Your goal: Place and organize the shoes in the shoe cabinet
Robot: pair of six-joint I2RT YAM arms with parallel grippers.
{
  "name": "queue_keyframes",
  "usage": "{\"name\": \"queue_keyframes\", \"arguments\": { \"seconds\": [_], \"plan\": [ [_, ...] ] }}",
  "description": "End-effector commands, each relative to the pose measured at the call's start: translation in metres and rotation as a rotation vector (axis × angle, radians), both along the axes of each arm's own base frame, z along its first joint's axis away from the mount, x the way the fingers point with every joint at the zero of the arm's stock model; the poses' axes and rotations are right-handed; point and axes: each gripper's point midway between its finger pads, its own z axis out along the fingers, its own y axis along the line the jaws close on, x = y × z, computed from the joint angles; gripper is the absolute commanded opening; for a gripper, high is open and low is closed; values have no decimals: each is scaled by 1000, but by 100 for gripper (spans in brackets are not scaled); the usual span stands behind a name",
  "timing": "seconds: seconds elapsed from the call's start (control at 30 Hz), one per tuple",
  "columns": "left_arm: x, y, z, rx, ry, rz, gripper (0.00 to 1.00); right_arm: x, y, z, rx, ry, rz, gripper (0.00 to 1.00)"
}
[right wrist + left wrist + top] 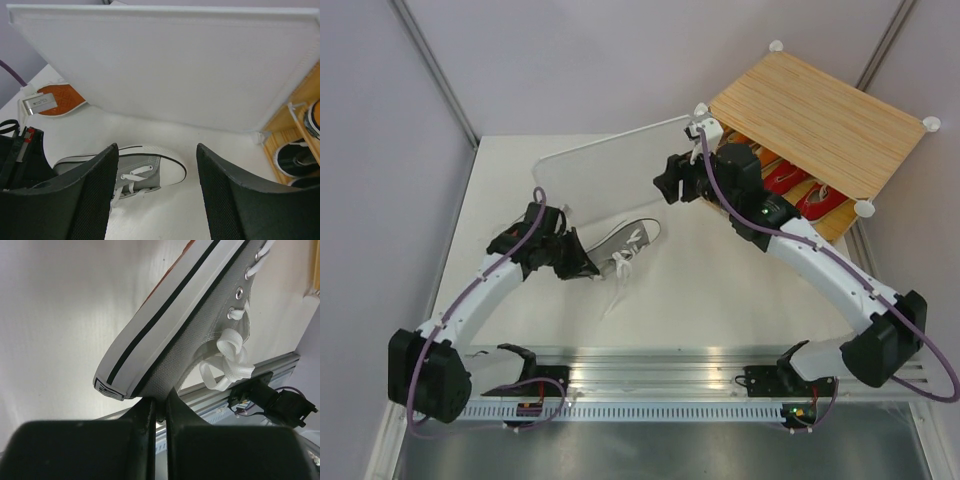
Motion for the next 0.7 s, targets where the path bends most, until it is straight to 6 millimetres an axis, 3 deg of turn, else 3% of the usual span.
{"name": "queue_keyframes", "arguments": {
  "seconds": [0.0,0.03,0.1,0.17,0.2,0.27,0.3,0.43,0.6,0.67],
  "plan": [
    [29,-54,15,-176,-58,-25,2,-11,-39,-33,-126,43,-108,69],
    [35,-66,18,-203,-64,-35,2,-18,-48,-28,-119,30,-127,69],
    [34,-95,11,-216,-37,-100,2,-29,-59,-47,-139,67,-148,69],
    [30,-123,12,-246,-34,-167,2,-38,-70,-48,-123,70,-180,69],
    [32,-132,5,-251,-10,-183,2,-43,-75,-62,-137,98,-188,69],
    [32,-151,4,-309,4,-208,2,-50,-81,-66,-119,115,-209,69],
    [31,-154,-6,-316,32,-193,2,-56,-84,-79,-131,145,-210,69],
    [33,-149,-29,-309,44,-124,2,-73,-84,-103,-93,225,-200,69],
    [32,-138,-67,-248,107,-40,2,-100,-65,-151,-48,376,-78,69],
    [31,-137,-80,-239,148,-32,4,-104,-57,-161,-29,400,-40,69]
  ]
}}
